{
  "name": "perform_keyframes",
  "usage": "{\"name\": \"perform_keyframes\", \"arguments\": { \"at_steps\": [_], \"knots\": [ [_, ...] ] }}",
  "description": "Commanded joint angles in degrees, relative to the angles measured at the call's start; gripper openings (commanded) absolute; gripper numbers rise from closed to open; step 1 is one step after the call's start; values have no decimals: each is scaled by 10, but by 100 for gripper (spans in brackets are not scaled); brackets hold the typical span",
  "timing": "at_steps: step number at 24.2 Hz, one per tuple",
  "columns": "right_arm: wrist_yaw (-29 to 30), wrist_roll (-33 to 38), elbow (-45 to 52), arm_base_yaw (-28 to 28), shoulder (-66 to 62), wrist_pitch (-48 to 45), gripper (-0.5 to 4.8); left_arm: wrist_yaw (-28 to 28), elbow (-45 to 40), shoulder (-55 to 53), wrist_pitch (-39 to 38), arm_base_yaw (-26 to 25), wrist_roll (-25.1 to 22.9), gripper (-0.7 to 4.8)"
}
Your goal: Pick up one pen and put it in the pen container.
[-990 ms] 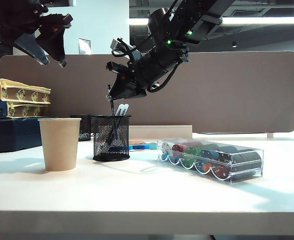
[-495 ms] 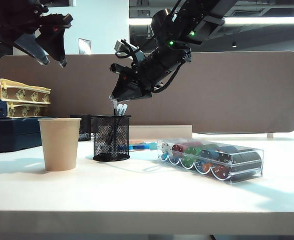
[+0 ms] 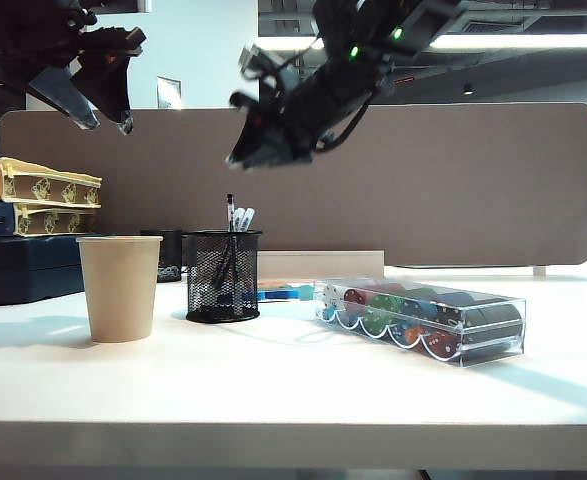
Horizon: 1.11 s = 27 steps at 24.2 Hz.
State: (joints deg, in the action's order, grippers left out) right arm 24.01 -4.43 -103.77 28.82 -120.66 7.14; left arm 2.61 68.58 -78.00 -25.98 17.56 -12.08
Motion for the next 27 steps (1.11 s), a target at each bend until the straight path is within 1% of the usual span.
{"name": "perform_keyframes", "arguments": {
  "at_steps": [1, 12, 14, 17, 21, 27],
  "knots": [
    [2, -1, -5, -10, 26, -5, 117, 2, 3, 9, 11, -1, -17, 246],
    [2, -2, -5, -31, 110, 21, 117, 13, 3, 77, 24, -1, -16, 247],
    [1, -3, -5, -35, 140, 38, 117, 17, 3, 98, 25, -1, -14, 246],
    [1, -3, -5, -35, 160, 49, 117, 28, 3, 110, 25, -1, -14, 246],
    [1, -3, -5, -37, 183, 59, 117, 27, 3, 121, 25, -1, -14, 246],
    [-1, -5, -5, -69, 227, 113, 118, 27, 3, 159, 10, -1, -10, 246]
  ]
}}
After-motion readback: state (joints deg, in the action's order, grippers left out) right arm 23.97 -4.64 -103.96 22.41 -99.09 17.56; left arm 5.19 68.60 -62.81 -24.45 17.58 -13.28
